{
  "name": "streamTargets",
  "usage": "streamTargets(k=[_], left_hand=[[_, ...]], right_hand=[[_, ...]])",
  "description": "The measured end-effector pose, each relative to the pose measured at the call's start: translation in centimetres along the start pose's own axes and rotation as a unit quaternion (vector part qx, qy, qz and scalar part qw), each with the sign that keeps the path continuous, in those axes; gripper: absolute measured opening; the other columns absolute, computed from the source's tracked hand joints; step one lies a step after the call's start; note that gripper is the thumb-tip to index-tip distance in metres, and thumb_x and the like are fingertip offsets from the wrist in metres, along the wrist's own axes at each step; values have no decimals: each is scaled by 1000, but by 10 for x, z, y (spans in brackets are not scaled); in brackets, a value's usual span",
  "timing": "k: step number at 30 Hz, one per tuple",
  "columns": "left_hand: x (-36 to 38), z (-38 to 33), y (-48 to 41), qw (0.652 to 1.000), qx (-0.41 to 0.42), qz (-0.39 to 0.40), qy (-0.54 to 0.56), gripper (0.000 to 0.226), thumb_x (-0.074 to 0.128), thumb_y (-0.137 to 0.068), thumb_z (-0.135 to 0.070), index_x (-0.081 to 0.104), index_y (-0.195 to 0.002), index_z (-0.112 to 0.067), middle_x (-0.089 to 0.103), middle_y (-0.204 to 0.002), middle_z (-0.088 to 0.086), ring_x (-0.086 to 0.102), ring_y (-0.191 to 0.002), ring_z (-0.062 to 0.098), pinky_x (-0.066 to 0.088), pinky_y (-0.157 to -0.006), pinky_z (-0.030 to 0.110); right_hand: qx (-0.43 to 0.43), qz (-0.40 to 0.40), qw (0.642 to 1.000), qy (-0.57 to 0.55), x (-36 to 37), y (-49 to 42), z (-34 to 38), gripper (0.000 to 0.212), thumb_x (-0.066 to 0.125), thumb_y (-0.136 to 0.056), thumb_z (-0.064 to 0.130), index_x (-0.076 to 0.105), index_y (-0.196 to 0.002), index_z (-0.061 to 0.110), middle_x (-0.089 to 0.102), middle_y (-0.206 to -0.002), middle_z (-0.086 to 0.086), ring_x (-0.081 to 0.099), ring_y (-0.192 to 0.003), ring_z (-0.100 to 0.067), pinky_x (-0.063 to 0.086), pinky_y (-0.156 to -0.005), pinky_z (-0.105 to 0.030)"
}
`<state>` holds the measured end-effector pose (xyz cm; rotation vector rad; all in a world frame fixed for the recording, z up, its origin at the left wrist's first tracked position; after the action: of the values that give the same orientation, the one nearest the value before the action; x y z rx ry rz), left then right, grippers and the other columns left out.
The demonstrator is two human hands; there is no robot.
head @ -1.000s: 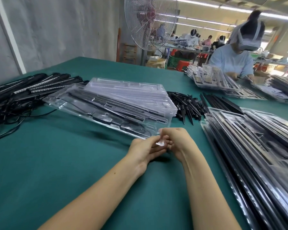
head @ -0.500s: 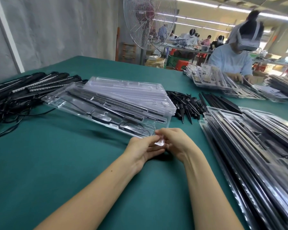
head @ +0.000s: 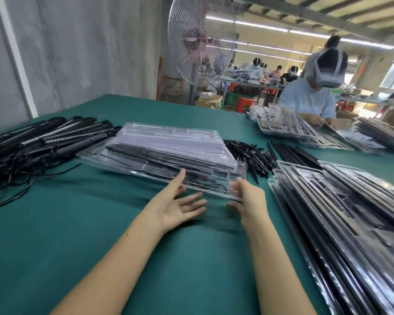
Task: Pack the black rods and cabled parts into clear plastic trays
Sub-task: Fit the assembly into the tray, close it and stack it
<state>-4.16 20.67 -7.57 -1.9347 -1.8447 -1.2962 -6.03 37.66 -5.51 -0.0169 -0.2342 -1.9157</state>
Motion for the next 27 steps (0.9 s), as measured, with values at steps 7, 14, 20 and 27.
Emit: streamTargets(k=[7,14,20,27], left_hand=[[-52,-75,6,972,154,-81,157,14,48,-98,-21,46,-91,-10,51,-131,26,57,-100,40,47,-79,47],[-48,-138,63,845,174,-192,-468,33,49,-96,-26,67,-92,2,72,-67,12,69,-55,15,48,-47,23],[43,-215,137,410,427,-392,-705,44,65,-82,-44,56,-56,-10,54,-51,6,51,-52,22,31,-51,25],[109,-242,102,395,409,-87,-818,84,44,-64,-78,52,-127,-23,54,-132,-2,47,-120,17,34,-103,33]], right_hand=[[-5,-37,986,-161,-34,5,28,10,53,-91,5,63,-91,4,68,-85,-8,64,-78,-24,53,-64,-35],[-116,12,956,-270,-48,38,97,11,53,-87,0,60,-79,1,65,-70,-10,68,-56,-25,55,-49,-29],[-195,93,943,-255,-46,54,168,17,44,-91,4,61,-92,1,74,-81,-8,72,-73,-26,60,-62,-34],[-98,167,969,-156,-31,35,195,16,57,-77,9,59,-88,-3,73,-79,-13,72,-71,-26,59,-64,-42]])
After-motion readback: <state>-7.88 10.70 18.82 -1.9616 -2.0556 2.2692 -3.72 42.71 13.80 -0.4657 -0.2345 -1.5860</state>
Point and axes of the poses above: each hand's wrist, its own y-axis away from the middle knuckle, its own x-axis out of the palm, z = x × y, the point moved 6 cm from there along -y, towards the middle knuckle
